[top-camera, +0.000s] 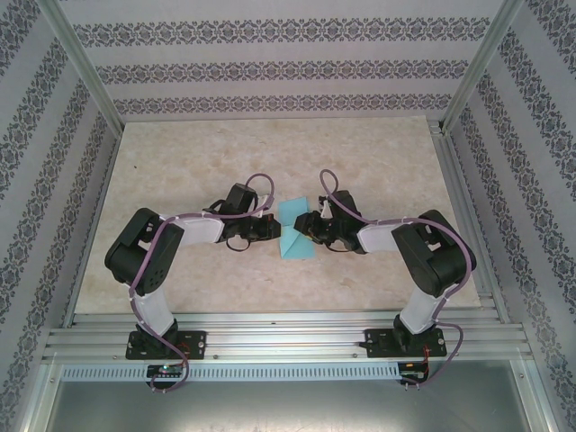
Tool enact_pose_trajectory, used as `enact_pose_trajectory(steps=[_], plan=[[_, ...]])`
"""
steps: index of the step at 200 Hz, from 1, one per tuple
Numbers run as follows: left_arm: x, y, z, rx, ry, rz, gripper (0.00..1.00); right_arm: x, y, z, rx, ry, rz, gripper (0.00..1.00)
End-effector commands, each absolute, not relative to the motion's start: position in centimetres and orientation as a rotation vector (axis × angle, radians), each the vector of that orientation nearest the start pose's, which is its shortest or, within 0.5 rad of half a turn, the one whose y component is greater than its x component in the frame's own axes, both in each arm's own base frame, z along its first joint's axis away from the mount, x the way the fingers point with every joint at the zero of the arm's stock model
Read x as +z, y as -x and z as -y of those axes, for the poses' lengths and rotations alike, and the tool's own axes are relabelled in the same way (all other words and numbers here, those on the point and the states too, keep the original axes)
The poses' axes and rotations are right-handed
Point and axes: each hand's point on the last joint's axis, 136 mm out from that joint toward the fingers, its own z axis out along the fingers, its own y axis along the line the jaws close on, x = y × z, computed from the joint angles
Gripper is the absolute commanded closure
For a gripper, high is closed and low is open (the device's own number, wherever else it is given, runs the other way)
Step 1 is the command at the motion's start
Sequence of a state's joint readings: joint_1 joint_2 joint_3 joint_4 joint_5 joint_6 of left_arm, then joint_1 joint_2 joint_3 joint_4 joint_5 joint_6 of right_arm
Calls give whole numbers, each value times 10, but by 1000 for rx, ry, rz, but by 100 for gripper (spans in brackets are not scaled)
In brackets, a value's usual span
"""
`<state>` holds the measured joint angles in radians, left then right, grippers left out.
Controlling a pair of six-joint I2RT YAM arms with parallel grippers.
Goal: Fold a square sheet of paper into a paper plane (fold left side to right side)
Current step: Turn over the paper at the center of the table.
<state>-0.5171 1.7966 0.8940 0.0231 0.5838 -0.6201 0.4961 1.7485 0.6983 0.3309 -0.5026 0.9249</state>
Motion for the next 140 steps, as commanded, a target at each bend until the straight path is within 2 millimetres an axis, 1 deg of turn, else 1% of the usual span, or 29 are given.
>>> enact_pose_trajectory(steps=[1, 21, 39, 52, 63, 81, 95, 104, 122, 140], plan=[[55, -323, 287, -1197, -145, -2586, 88, 52, -326, -277, 1278, -219, -2493, 73], [57, -324, 282, -1188, -128, -2579, 80, 58, -325, -275, 1272, -201, -2479, 86], [71, -326, 273, -1201, -114, -2538, 70, 71, -324, -274, 1267, -164, -2452, 99], [87, -327, 258, -1205, -83, -2484, 60, 85, -324, -272, 1263, -126, -2415, 100], [106, -327, 243, -1204, -54, -2425, 45, 101, -324, -270, 1262, -86, -2377, 100], [142, -324, 218, -1207, -19, -2316, 25, 132, -324, -269, 1278, -7, -2301, 100], [168, -319, 202, -1201, -1, -2241, 10, 164, -324, -270, 1308, 55, -2216, 100], [185, -315, 196, -1207, 4, -2195, 1, 185, -323, -271, 1322, 94, -2168, 100], [222, -305, 192, -1257, -18, -2084, 0, 227, -320, -273, 1352, 157, -2065, 100], [258, -294, 195, -1355, -49, -1959, 0, 265, -316, -275, 1389, 203, -1973, 100]])
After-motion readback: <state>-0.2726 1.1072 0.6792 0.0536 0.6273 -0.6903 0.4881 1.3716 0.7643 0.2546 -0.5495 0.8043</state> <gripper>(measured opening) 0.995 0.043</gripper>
